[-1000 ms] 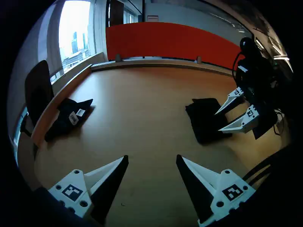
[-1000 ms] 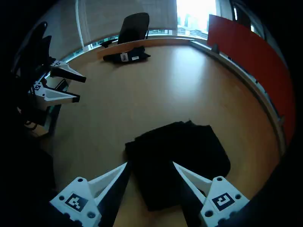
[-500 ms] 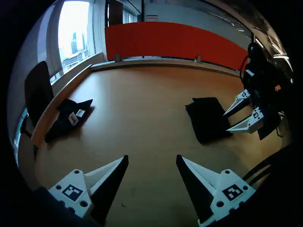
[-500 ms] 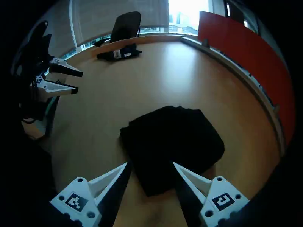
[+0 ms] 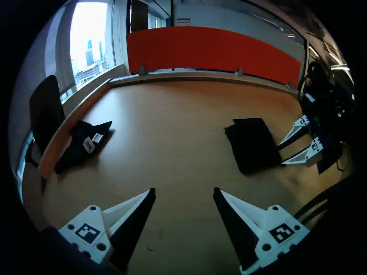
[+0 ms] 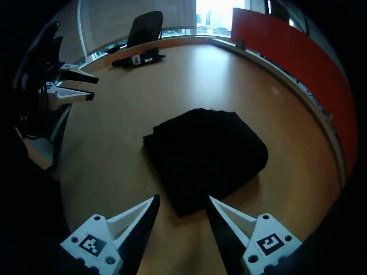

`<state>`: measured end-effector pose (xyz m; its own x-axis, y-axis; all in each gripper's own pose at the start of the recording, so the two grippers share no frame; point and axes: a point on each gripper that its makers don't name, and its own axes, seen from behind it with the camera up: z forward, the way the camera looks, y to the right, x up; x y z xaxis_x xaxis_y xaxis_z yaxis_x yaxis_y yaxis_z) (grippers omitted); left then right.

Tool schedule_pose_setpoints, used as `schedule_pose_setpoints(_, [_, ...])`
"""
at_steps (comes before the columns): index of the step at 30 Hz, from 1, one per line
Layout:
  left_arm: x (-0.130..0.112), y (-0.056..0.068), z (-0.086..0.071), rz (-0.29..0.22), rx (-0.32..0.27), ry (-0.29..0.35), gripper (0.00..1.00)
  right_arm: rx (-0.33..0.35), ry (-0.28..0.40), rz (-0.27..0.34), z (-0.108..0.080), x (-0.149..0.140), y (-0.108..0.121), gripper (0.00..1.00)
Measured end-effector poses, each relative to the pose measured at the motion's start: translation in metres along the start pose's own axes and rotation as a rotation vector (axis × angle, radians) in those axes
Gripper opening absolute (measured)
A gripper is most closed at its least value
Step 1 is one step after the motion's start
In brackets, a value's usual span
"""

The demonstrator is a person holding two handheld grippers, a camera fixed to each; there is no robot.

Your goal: Fold towel

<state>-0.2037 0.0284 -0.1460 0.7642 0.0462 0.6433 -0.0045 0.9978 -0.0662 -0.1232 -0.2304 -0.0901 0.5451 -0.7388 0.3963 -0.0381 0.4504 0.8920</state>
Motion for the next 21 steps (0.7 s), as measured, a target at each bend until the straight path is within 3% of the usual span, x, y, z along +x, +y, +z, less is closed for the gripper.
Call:
schedule_pose_setpoints(12, [0.001,0.002,0.000,0.004,-0.004,0.000,0.94,-0.013,-0.020,0.021,-0.001,-0.013,-0.001,0.73])
schedule_pose_setpoints(21, [0.002,0.002,0.001,0.004,-0.004,0.000,0.94,-0.031,-0.037,0.047,0.003,-0.020,0.001,0.50])
